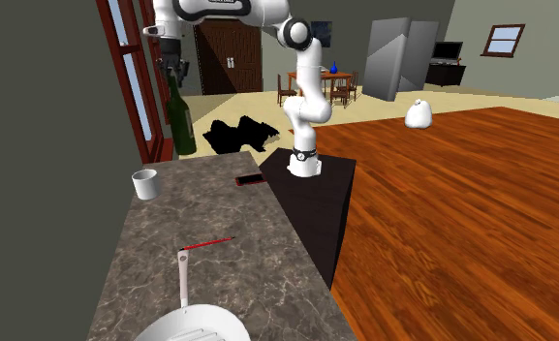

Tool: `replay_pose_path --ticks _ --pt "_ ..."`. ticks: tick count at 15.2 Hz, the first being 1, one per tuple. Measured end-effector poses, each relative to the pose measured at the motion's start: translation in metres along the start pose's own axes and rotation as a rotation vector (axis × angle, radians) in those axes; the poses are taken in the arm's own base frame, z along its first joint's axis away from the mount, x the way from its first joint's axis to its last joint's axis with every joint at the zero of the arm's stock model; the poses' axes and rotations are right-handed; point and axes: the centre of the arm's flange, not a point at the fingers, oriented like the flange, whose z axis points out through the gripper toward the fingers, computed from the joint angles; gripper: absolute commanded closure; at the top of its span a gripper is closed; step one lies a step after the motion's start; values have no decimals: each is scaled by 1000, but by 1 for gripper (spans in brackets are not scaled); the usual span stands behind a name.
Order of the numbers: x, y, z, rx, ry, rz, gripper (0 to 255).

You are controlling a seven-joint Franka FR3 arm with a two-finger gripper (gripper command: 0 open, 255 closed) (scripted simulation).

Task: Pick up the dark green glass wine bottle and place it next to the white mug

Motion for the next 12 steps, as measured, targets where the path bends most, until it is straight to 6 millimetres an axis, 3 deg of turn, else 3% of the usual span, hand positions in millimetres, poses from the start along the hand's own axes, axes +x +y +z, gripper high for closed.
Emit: replay_pose_path --ticks 8,12 --pt "-58 86 -3 -1 -1 2 255" --pt "-64 96 11 0 0 -2 255"
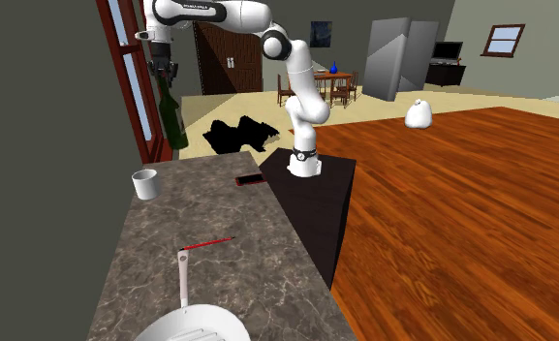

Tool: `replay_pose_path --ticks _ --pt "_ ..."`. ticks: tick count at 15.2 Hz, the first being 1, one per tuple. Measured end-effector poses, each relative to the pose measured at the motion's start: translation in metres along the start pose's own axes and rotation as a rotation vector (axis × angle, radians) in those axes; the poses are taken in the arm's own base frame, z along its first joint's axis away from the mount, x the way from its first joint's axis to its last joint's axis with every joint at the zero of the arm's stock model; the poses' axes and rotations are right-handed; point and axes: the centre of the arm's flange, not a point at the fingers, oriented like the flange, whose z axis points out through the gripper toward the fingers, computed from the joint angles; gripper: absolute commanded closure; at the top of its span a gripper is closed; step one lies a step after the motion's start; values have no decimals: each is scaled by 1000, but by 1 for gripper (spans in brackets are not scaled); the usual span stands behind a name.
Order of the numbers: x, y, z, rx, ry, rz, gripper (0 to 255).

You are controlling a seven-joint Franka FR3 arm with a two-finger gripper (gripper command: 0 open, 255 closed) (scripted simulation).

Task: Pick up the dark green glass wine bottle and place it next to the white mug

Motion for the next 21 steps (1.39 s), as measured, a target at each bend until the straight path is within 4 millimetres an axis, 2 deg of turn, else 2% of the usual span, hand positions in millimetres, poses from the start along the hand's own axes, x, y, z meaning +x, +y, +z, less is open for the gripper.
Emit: replay_pose_path --ticks 21 --pt "-12 -3 110 0 0 -1 255"
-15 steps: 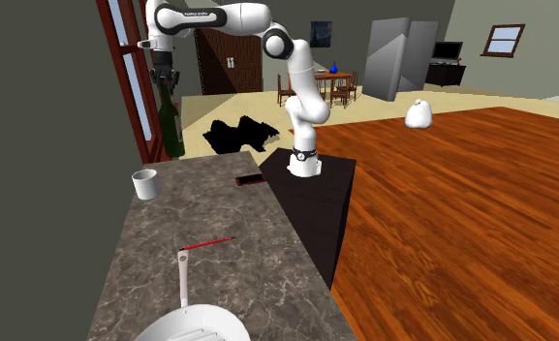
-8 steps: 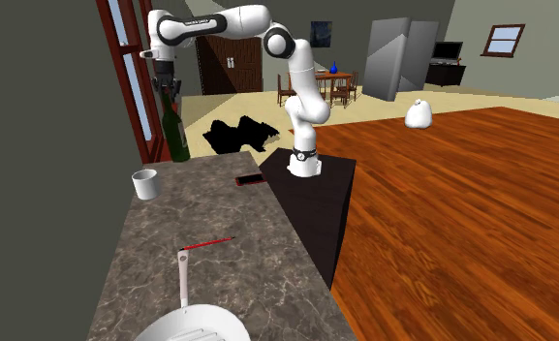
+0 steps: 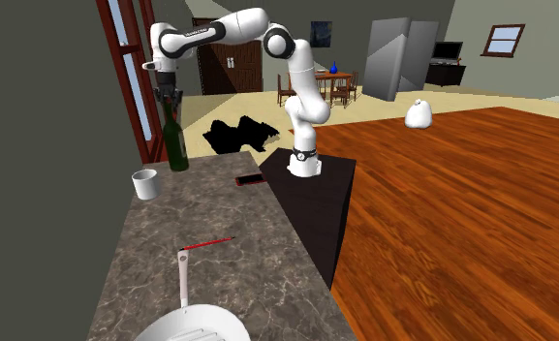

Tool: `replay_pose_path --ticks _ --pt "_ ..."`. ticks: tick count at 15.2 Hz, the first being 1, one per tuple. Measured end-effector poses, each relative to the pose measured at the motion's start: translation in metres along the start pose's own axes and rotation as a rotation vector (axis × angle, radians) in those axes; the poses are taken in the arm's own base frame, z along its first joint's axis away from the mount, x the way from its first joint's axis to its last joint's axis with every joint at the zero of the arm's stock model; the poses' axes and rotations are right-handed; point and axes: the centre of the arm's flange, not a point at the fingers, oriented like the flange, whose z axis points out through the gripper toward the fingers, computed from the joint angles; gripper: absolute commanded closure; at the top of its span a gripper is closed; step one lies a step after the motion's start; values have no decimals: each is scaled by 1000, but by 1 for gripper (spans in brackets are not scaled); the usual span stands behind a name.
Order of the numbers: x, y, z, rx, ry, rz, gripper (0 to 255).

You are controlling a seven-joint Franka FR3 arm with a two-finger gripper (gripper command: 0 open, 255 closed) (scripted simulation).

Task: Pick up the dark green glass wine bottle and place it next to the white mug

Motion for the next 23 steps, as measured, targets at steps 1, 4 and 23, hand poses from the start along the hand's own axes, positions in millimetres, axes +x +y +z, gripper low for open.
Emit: replay_pose_path --ticks 1,4,23 --pt "-1 0 5 0 0 0 255" --pt "-3 -1 21 0 0 0 255" --pt "-6 -2 -5 -2 1 0 0"
